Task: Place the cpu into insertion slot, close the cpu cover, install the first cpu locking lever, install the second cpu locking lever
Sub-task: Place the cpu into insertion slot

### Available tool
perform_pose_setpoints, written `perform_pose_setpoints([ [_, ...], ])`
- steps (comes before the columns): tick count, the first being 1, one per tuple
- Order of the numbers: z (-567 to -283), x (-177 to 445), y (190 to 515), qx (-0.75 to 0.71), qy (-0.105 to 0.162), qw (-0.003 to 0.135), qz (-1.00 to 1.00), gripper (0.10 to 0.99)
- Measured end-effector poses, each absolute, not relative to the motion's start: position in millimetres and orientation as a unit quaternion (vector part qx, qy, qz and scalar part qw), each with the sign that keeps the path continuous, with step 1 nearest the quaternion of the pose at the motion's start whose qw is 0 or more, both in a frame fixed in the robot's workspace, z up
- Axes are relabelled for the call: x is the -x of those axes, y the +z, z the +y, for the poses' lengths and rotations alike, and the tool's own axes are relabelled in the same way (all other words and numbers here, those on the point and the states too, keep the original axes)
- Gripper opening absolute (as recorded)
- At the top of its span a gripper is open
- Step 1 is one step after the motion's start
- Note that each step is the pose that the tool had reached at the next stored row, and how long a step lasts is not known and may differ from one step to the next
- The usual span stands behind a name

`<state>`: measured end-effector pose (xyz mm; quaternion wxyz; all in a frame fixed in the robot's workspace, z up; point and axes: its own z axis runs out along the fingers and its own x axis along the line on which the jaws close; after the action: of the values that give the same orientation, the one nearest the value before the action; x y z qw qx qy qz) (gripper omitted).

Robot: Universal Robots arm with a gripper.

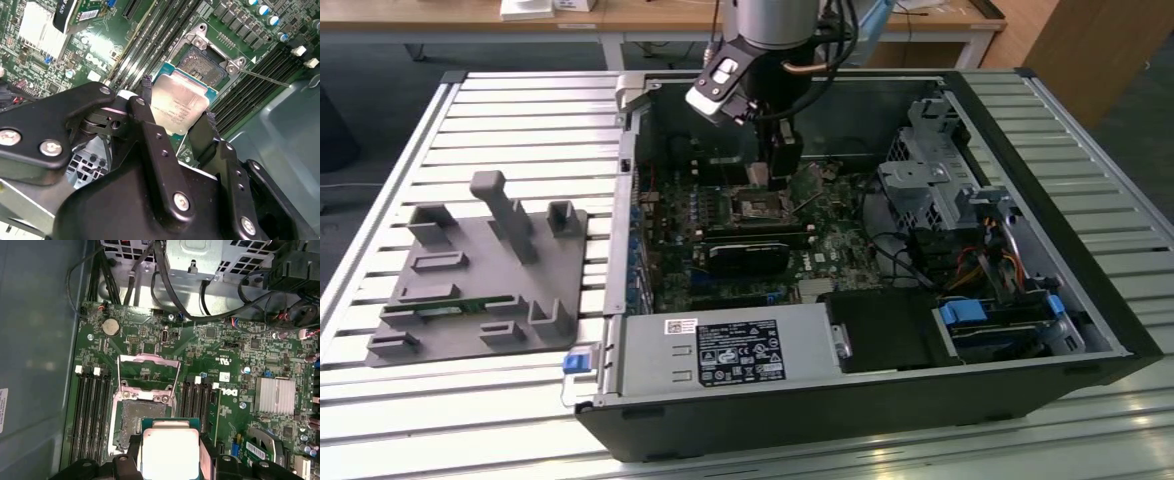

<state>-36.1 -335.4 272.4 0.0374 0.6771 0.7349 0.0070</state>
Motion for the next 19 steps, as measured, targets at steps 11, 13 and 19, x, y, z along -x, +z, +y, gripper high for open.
perform_pose_setpoints([
  [11,-323,36,258,-0.689,0.006,0.038,0.724,0.541],
  [13,-322,36,255,-0.689,0.006,0.038,0.724,0.541],
  [19,-316,36,244,-0.690,0.006,0.038,0.723,0.541],
])
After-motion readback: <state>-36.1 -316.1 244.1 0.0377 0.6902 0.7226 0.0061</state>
